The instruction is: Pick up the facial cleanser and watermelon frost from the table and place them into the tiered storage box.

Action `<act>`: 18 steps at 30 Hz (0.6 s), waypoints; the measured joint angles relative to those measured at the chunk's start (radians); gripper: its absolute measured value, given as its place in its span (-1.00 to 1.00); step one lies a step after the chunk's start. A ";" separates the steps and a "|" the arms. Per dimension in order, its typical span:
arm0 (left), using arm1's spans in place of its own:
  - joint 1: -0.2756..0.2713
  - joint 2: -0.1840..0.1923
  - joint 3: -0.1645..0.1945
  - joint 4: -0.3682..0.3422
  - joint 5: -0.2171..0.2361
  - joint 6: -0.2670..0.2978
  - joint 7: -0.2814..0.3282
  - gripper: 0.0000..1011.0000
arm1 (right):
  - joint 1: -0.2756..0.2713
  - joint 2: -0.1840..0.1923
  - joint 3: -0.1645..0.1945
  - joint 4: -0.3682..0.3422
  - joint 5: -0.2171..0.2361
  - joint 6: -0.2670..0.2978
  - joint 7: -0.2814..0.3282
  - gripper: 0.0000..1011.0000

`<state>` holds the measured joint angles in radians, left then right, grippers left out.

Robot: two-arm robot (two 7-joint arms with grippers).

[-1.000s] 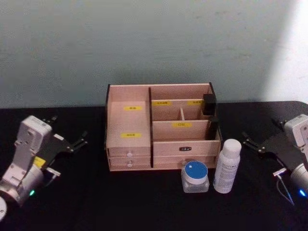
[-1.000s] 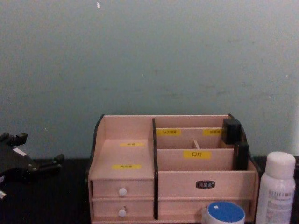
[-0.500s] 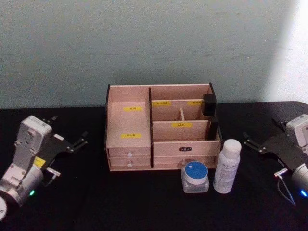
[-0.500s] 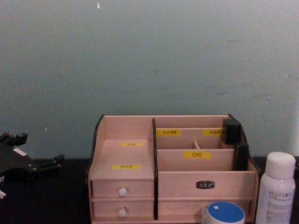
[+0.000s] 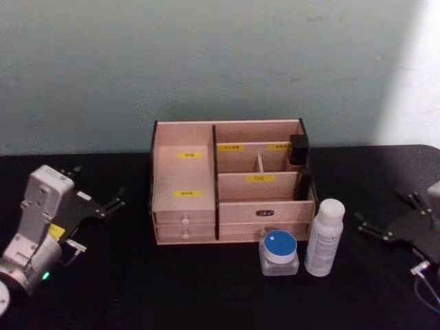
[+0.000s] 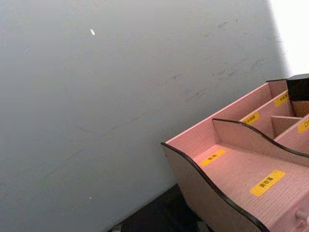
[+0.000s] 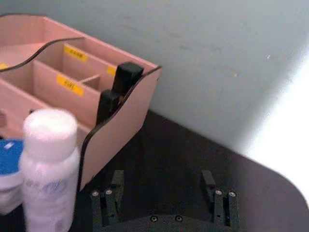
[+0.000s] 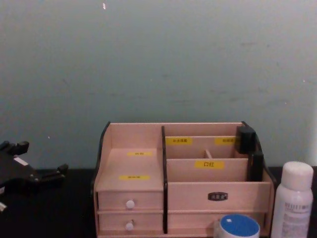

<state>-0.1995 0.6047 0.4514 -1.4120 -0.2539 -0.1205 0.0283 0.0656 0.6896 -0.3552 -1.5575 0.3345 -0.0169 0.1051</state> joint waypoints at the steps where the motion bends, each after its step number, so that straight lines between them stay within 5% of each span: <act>1: 0.000 0.000 0.000 0.000 0.000 0.000 0.000 0.98 | -0.007 0.006 0.005 -0.009 0.007 0.008 0.008 0.98; 18: 0.000 0.000 0.000 0.000 0.000 0.000 0.000 0.98 | -0.121 0.105 0.076 -0.135 0.128 0.100 0.211 0.98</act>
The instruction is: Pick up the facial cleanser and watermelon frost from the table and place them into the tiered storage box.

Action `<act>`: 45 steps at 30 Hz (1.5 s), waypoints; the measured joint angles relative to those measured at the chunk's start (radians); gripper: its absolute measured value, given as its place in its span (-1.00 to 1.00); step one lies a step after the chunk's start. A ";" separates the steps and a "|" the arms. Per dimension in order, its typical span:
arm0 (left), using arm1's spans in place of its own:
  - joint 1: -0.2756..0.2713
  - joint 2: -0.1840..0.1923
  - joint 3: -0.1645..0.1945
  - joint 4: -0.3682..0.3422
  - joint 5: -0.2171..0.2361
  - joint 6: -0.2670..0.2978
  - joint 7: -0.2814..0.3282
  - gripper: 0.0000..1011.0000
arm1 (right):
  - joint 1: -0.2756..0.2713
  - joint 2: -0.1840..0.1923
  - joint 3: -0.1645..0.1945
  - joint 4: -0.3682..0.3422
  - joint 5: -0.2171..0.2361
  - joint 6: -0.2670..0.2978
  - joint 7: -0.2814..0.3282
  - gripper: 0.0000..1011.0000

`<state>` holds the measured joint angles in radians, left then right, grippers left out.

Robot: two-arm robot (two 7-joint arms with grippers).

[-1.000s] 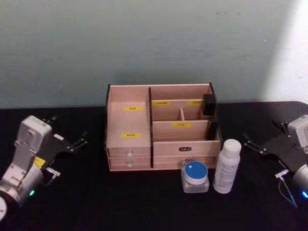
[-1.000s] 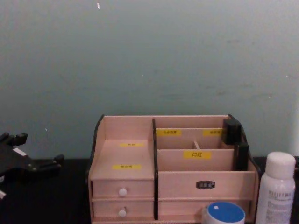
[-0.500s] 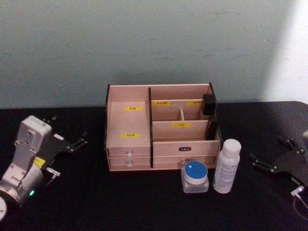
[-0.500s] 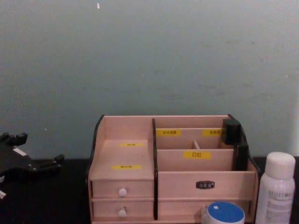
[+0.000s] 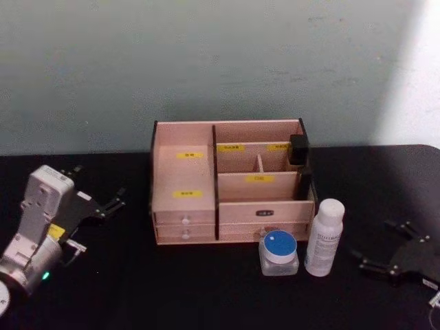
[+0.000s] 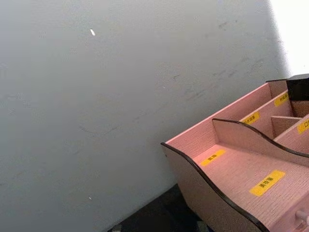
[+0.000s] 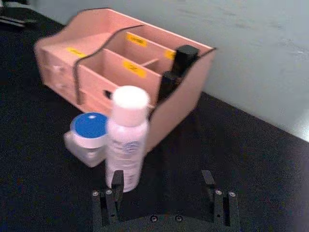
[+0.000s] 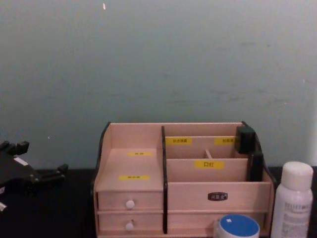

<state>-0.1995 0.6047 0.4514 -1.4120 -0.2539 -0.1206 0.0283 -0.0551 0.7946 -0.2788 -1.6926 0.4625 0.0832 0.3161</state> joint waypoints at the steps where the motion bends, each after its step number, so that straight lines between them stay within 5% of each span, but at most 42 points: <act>1: 0.000 0.000 0.000 0.000 0.000 0.000 0.000 0.98 | -0.006 0.006 0.003 -0.008 0.006 0.000 0.020 0.98; 10: 0.000 0.000 0.000 0.000 0.000 0.000 0.000 0.98 | -0.006 -0.008 0.002 -0.028 0.018 0.019 0.090 0.98; 34: 0.000 0.000 0.000 0.000 0.000 0.000 0.000 0.98 | 0.120 -0.139 -0.038 0.057 -0.040 0.097 0.121 0.98; 45: 0.000 0.000 0.000 0.000 0.000 0.000 0.000 0.98 | 0.146 -0.166 -0.043 0.082 -0.046 0.095 0.128 0.98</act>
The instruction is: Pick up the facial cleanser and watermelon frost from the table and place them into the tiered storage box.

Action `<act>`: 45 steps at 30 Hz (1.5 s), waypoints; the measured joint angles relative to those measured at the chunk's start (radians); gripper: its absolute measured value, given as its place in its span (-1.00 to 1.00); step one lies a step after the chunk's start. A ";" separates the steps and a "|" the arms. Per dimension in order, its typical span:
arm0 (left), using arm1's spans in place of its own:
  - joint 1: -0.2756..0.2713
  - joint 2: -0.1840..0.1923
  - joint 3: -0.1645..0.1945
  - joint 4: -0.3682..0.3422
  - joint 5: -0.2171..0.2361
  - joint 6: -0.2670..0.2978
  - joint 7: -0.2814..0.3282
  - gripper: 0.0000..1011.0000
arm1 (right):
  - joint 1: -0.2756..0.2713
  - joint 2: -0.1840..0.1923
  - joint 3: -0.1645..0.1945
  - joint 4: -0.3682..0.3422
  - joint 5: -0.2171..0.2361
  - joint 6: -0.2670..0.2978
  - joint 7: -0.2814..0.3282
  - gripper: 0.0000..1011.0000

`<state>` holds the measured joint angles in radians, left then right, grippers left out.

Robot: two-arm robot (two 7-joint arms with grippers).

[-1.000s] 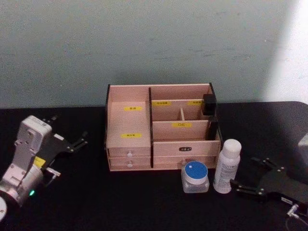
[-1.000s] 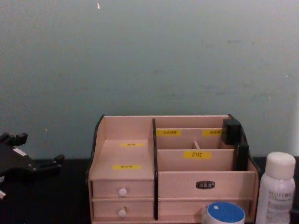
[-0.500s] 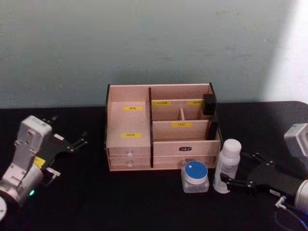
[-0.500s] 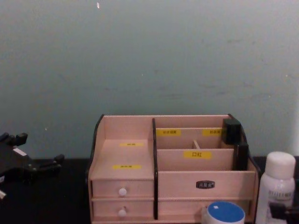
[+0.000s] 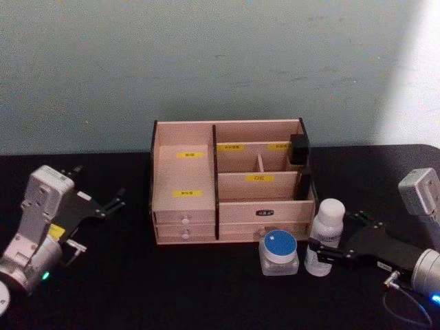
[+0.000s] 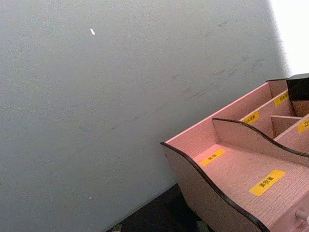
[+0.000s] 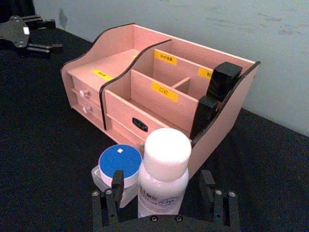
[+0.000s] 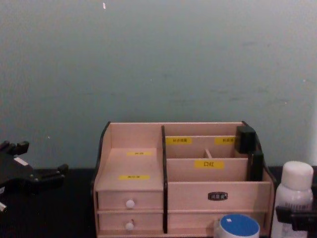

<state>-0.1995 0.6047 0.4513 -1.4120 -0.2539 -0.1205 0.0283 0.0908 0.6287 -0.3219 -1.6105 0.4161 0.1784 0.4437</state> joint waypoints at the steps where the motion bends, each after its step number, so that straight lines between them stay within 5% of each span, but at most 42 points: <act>1: 0.000 0.000 0.000 0.000 0.000 0.000 0.000 0.98 | 0.002 -0.003 -0.001 0.003 -0.002 0.000 0.000 0.98; 17: 0.000 0.000 0.000 0.000 0.000 0.000 0.000 0.98 | 0.003 -0.004 -0.002 0.005 -0.004 -0.002 0.000 0.96; 33: 0.000 0.000 0.000 0.000 0.000 0.000 0.000 0.98 | 0.002 -0.002 0.000 0.002 -0.002 -0.003 0.000 0.18; 45: 0.000 0.000 0.000 0.000 0.000 0.000 0.000 0.98 | -0.001 -0.001 0.002 0.000 0.000 -0.003 0.001 0.19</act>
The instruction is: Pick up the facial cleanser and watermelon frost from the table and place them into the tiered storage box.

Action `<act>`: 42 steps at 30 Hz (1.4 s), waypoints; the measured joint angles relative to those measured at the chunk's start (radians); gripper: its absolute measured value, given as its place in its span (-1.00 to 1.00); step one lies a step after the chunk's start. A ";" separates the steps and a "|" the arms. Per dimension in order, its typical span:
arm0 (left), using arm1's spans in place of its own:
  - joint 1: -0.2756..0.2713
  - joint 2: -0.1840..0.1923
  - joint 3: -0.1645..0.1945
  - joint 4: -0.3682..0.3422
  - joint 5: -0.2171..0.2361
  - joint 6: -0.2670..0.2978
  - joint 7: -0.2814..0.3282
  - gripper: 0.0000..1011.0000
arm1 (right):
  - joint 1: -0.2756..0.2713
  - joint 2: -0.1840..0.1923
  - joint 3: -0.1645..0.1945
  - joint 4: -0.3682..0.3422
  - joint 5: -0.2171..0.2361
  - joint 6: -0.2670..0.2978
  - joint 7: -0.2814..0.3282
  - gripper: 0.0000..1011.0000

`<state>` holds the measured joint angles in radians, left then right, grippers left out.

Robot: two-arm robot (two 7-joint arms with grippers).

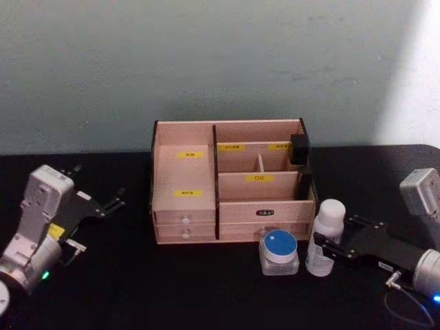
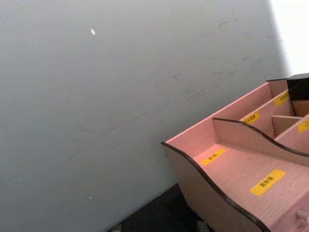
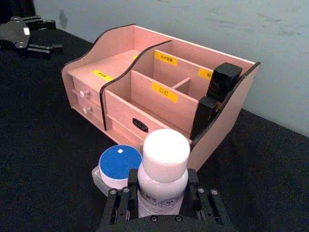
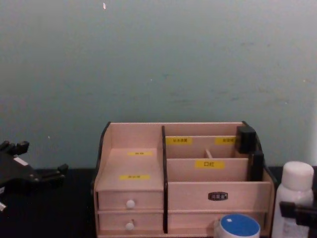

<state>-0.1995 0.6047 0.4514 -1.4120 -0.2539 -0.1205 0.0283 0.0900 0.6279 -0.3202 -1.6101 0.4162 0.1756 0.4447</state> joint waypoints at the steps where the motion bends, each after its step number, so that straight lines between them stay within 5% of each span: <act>1: 0.000 0.000 0.000 0.000 0.000 0.000 0.000 0.98 | -0.006 0.004 0.005 -0.006 0.005 0.001 0.004 0.18; 13: 0.000 0.000 0.000 0.000 0.000 0.000 0.000 0.98 | -0.057 0.060 0.065 -0.110 0.081 0.026 0.024 0.18; 21: 0.000 0.000 0.000 0.000 0.000 0.000 0.000 0.98 | -0.026 0.061 0.076 -0.144 0.116 0.050 0.006 0.18; 34: 0.000 0.000 0.000 0.000 0.000 0.000 0.000 0.98 | 0.118 0.010 0.015 -0.104 0.119 0.081 -0.014 0.18; 42: 0.000 0.000 0.000 0.000 0.000 0.000 0.000 0.98 | 0.253 -0.056 -0.053 -0.010 0.098 0.104 -0.017 0.18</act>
<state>-0.1995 0.6047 0.4514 -1.4120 -0.2539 -0.1206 0.0283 0.3427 0.5715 -0.3733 -1.6201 0.5146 0.2799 0.4278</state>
